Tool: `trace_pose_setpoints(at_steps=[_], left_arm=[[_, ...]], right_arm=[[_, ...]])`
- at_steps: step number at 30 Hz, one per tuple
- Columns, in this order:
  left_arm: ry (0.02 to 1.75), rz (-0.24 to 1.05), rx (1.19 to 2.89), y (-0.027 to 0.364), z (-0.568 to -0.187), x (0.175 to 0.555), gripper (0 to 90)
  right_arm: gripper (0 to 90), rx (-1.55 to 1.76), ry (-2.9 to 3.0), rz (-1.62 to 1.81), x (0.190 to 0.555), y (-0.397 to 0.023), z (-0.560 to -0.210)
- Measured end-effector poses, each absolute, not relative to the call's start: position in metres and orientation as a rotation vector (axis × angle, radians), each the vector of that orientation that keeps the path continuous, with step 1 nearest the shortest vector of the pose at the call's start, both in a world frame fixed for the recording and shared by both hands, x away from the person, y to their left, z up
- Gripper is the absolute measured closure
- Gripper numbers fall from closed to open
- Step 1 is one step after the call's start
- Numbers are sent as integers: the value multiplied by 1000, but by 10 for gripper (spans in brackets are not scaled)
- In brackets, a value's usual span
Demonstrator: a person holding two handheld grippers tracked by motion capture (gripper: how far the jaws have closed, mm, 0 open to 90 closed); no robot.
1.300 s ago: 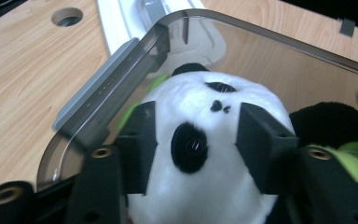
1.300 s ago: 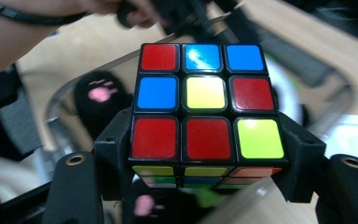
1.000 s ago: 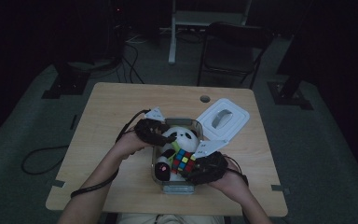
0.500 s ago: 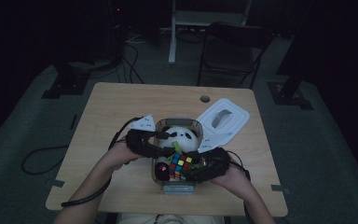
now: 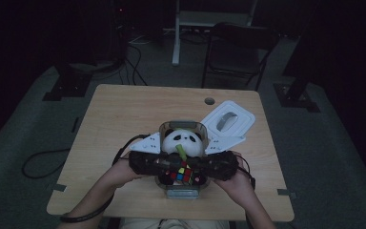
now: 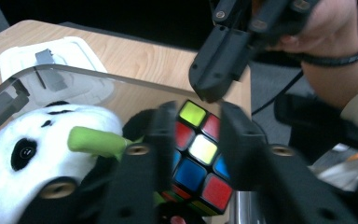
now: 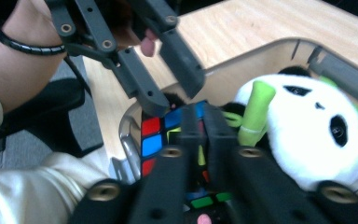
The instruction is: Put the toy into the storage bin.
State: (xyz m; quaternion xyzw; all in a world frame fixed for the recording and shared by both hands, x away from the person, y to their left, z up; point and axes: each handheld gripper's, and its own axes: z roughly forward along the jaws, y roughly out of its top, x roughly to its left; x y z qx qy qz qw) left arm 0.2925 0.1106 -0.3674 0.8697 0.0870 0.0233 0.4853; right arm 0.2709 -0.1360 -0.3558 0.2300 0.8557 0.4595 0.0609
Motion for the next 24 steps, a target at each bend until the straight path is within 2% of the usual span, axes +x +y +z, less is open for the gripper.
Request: trace_pose_setpoints(at_steps=[3, 7, 20, 24], left_arm=[[210, 65, 2145, 106, -371, 292, 870], [216, 44, 2177, 101, -378, 296, 900], [241, -23, 2255, 87, -396, 310, 900], [219, 6, 2303, 81, -398, 310, 900]], right_arm=[[900, 707, 2610, 1364, 272, -133, -359], [900, 730, 2621, 1325, 276, -132, -366], [900, 801, 2700, 1228, 291, -130, -390], [900, 803, 2734, 1157, 295, -127, -393]])
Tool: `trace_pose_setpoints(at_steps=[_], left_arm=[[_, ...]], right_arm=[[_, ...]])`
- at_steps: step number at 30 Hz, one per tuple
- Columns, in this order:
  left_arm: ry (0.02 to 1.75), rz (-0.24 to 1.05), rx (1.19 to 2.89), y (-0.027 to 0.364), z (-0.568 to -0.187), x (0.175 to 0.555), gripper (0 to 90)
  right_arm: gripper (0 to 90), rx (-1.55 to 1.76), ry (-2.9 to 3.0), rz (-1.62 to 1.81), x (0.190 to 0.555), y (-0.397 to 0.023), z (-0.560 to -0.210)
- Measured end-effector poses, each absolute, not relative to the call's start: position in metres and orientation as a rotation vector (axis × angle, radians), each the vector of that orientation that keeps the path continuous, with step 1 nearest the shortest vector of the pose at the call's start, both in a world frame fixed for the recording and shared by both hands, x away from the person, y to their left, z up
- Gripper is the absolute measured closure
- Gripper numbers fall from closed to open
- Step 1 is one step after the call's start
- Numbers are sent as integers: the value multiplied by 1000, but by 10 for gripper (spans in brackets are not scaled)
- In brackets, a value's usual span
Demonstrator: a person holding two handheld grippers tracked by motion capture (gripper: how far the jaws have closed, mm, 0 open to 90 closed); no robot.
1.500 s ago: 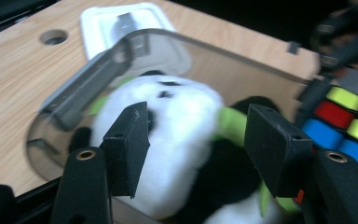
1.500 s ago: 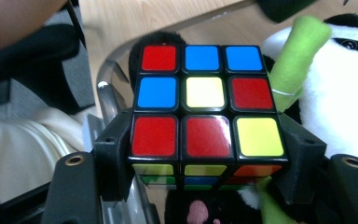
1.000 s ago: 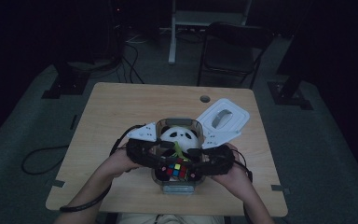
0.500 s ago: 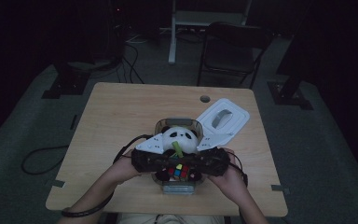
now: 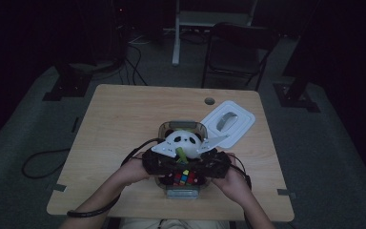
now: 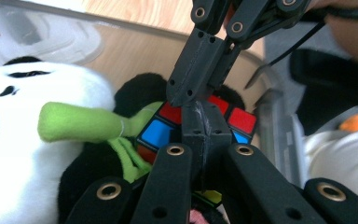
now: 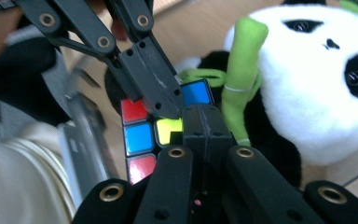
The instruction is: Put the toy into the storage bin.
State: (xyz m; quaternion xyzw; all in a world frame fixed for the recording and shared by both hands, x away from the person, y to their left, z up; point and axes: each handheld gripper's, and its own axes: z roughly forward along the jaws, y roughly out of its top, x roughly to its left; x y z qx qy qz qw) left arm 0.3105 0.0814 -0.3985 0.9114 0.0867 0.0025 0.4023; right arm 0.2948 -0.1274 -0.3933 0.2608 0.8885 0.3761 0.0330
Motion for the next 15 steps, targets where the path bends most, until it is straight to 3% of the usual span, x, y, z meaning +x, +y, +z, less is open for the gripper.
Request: trace_pose_setpoints(at_steps=[6, 9, 15], left_arm=[[177, 52, 2361, 74, -402, 310, 900], [181, 157, 2393, 69, -406, 313, 900], [230, 90, 2334, 67, -399, 323, 900]], right_arm=[[900, 827, 2759, 1067, 299, -122, -398], [900, 846, 2754, 1011, 302, -121, -403], [900, 885, 2660, 931, 307, -124, -405]])
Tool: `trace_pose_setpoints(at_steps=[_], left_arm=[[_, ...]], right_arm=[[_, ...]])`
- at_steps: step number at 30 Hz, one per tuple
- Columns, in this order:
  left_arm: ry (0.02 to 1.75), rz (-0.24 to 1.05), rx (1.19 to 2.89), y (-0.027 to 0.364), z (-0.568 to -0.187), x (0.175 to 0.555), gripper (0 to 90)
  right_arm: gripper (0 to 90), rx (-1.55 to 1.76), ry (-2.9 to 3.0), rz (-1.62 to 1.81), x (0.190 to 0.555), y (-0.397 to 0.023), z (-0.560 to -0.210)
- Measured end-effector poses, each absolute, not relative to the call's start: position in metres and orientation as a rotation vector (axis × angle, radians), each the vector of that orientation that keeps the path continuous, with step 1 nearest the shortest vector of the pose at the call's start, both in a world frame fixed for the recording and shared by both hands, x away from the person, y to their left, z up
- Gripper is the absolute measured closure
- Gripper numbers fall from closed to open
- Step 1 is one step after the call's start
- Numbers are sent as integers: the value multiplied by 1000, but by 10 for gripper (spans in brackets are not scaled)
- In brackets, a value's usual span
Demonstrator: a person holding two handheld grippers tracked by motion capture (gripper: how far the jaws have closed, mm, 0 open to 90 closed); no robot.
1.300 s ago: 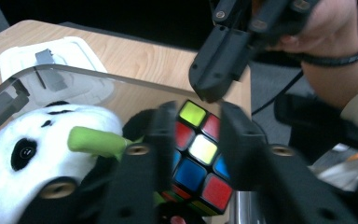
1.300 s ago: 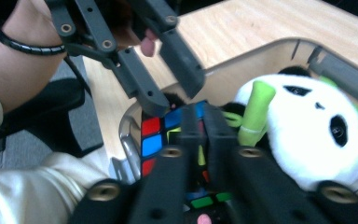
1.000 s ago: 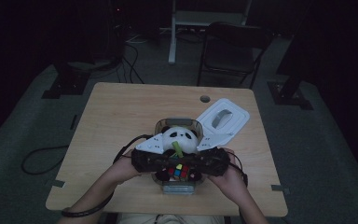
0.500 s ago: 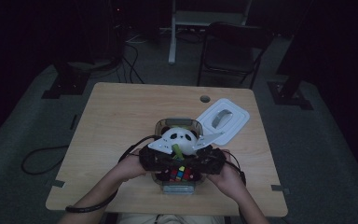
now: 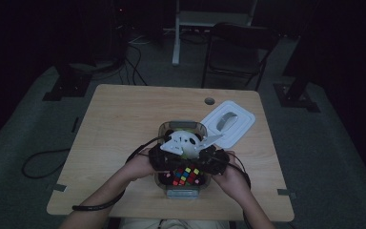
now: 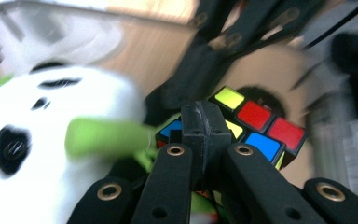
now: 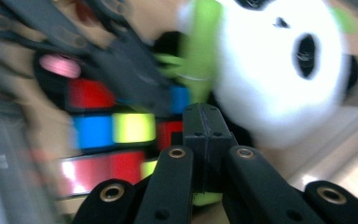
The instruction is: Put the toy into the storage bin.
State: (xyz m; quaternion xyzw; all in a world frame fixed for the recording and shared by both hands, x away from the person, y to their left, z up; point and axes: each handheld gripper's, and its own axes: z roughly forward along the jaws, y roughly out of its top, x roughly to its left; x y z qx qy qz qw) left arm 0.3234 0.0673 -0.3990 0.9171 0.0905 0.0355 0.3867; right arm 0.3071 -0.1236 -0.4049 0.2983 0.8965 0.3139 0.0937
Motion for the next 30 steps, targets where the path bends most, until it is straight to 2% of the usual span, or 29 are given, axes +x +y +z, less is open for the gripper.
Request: trace_pose_setpoints(at_steps=[3, 4, 5, 8, 12, 14, 15, 19, 20, 21, 26, 27, 30], left_arm=[[210, 73, 2297, 69, -390, 321, 900], [213, 65, 2272, 70, -387, 320, 884], [192, 31, 2257, 72, -384, 319, 796], [200, -3, 2198, 80, -376, 319, 742], [282, 18, 2154, 95, -371, 325, 574], [295, 27, 2147, 102, -373, 327, 539], [312, 32, 2140, 106, -374, 328, 490], [370, 23, 2114, 122, -380, 334, 399], [382, 24, 2108, 126, -382, 335, 390], [396, 24, 2101, 130, -383, 336, 355], [458, 41, 2082, 150, -392, 340, 248], [475, 57, 2085, 153, -395, 342, 199], [526, 67, 2066, 166, -401, 346, 178]], right_arm=[[893, 941, 2657, 1018, 311, -129, -408], [813, 964, 2632, 1058, 311, -132, -405], [786, 982, 2609, 1098, 311, -137, -401], [657, 1035, 2544, 1200, 310, -152, -390], [434, 1113, 2465, 1257, 311, -171, -383], [377, 1169, 2428, 1243, 315, -181, -386], [368, 1205, 2413, 1235, 318, -186, -389], [352, 1324, 2336, 1205, 327, -207, -404], [337, 1350, 2319, 1187, 328, -211, -408], [263, 1368, 2301, 1171, 329, -215, -411], [207, 1473, 2235, 1179, 333, -233, -425], [199, 1482, 2237, 1192, 334, -236, -427], [170, 1500, 2201, 1127, 335, -242, -433]])
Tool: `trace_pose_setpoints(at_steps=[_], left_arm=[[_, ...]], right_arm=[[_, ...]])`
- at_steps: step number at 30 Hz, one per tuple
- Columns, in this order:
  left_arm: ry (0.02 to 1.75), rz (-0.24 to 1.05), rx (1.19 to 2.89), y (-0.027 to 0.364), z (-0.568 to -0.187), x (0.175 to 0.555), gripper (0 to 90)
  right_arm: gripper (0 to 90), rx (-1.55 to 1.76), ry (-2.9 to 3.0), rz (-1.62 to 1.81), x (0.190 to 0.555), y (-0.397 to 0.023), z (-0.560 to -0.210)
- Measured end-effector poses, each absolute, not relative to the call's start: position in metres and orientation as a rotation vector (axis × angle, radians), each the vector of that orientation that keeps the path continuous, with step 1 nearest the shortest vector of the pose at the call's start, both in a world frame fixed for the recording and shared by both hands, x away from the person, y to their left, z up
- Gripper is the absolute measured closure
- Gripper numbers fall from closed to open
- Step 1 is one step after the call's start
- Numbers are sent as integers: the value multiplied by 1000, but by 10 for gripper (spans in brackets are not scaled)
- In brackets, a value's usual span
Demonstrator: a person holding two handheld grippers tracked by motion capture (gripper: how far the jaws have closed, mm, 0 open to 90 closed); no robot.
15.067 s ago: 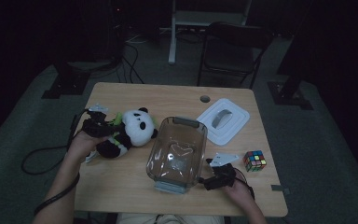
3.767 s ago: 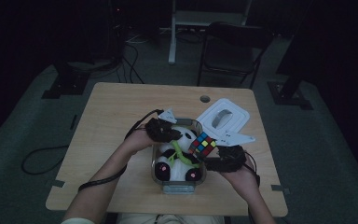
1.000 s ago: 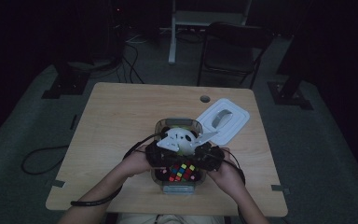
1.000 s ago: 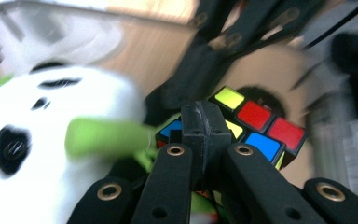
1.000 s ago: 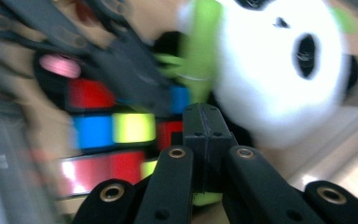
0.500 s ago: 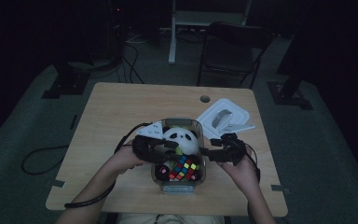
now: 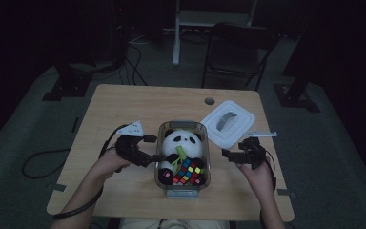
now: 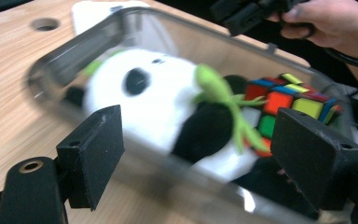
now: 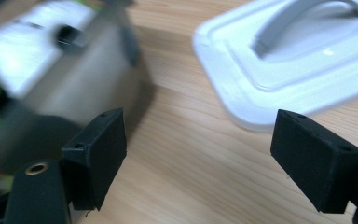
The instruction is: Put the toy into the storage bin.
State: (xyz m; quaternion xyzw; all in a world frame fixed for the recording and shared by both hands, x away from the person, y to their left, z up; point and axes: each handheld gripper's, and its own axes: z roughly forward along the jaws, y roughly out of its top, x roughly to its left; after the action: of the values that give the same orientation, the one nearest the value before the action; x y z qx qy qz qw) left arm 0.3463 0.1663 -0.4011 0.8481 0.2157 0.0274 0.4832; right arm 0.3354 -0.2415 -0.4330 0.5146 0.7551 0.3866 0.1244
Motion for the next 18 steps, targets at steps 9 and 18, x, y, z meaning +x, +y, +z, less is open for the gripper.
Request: trace_pose_setpoints(at_steps=[9, 18], left_arm=[[620, 137, 2093, 189, -421, 356, 100], [738, 171, 2141, 201, -449, 361, 10]], right_arm=[[133, 1464, 2189, 958, 344, -245, -454], [122, 1585, 2090, 1003, 350, -252, -465]])
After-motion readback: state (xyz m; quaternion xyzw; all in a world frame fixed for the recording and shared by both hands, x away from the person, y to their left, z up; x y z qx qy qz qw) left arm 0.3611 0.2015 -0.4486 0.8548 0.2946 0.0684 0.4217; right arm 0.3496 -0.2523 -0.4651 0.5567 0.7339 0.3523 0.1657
